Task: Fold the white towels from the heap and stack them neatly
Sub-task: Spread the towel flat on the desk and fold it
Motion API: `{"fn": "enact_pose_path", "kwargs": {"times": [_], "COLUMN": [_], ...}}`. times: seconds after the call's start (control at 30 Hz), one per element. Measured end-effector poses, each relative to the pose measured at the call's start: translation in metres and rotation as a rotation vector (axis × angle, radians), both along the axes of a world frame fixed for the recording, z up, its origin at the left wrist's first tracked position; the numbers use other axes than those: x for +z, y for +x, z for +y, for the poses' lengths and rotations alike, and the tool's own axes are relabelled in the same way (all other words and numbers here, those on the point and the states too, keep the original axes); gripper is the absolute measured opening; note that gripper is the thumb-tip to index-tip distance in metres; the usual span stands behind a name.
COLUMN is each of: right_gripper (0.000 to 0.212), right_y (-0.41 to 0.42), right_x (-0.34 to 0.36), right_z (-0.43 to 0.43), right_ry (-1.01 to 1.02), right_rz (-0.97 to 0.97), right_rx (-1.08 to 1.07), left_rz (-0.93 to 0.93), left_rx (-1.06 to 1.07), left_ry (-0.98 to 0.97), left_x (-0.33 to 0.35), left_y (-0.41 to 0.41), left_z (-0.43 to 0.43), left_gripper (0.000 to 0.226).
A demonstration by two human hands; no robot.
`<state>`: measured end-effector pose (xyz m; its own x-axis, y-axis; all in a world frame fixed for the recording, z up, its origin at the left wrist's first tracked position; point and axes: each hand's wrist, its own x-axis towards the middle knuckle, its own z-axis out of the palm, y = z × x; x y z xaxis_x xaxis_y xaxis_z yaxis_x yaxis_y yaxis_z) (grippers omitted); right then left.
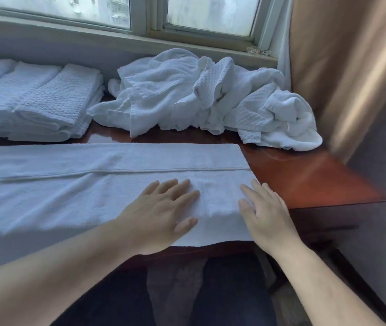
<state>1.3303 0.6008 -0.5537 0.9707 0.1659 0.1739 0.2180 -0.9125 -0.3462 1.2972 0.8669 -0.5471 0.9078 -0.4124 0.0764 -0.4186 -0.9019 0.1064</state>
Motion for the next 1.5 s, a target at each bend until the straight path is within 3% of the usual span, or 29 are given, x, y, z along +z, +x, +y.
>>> {"fn": "enact_pose_path", "kwargs": {"times": [0.13,0.2,0.27,0.33,0.43,0.5,0.6,0.77,0.83,0.9,0.93,1.0,1.03,1.1,1.2,1.27,1.37,1.5], "right_gripper": [0.03,0.02,0.027,0.047,0.033,0.013,0.003,0.034,0.029,0.022,0.022,0.028,0.036,0.035,0.007,0.028,0.049,0.054], "right_y": [-0.03,-0.037,-0.036,-0.035,-0.039,-0.043,-0.048,-0.047,-0.037,-0.021,-0.013,0.004,0.011,0.024,0.042,0.056,0.079,0.116], "right_x": [-0.018,-0.023,-0.025,-0.026,-0.027,-0.024,-0.011,0.029,0.047,0.061,0.067,0.076,0.079,0.083,0.083,0.081,0.078,0.068], "right_z": [-0.014,-0.018,-0.024,-0.03,-0.033,-0.034,-0.033,-0.021,-0.015,-0.011,-0.01,-0.008,-0.008,-0.006,0.0,0.004,0.012,0.019], "right_ry": [0.344,0.476,0.532,0.528,0.725,0.814,0.828,0.895,0.999,1.091,1.112,1.125,1.107,0.928,0.535,0.357,0.309,0.383], "right_rz": [-0.351,-0.398,-0.192,0.12,0.31,0.315,0.268,0.07,0.112,0.205,0.26,0.359,0.401,0.388,0.126,-0.039,-0.137,-0.04], "right_rx": [-0.145,-0.3,-0.439,-0.468,-0.345,-0.258,-0.155,0.022,0.094,0.091,0.098,0.152,0.185,0.204,0.083,0.021,-0.001,-0.058], "left_rz": [-0.065,-0.087,-0.09,-0.08,-0.075,-0.076,-0.082,-0.04,-0.028,-0.055,-0.08,-0.092,-0.071,0.008,0.11,0.16,0.218,0.247], "left_rx": [-0.019,-0.02,-0.025,-0.025,-0.023,-0.025,-0.029,-0.047,-0.055,-0.064,-0.06,0.014,0.071,0.157,0.219,0.223,0.247,0.293], "left_ry": [0.045,0.063,0.072,0.077,0.083,0.075,0.055,-0.113,-0.183,-0.136,-0.099,-0.097,-0.145,-0.28,-0.443,-0.433,-0.388,-0.31], "left_x": [-0.008,-0.008,-0.008,-0.008,-0.007,-0.006,-0.005,0.005,0.012,0.017,0.019,0.025,0.029,0.037,0.054,0.063,0.073,0.085], "left_y": [-0.011,-0.011,-0.011,-0.01,-0.01,-0.011,-0.013,-0.022,-0.026,-0.025,-0.023,-0.016,-0.012,0.001,0.028,0.048,0.08,0.118], "left_z": [-0.016,-0.021,-0.023,-0.023,-0.022,-0.021,-0.021,-0.025,-0.025,-0.026,-0.025,-0.022,-0.018,-0.01,0.003,0.009,0.014,0.017], "left_gripper": [0.073,0.074,0.073,0.071,0.071,0.071,0.072,0.09,0.094,0.078,0.059,0.018,0.016,0.022,0.02,0.02,0.029,0.029]}}
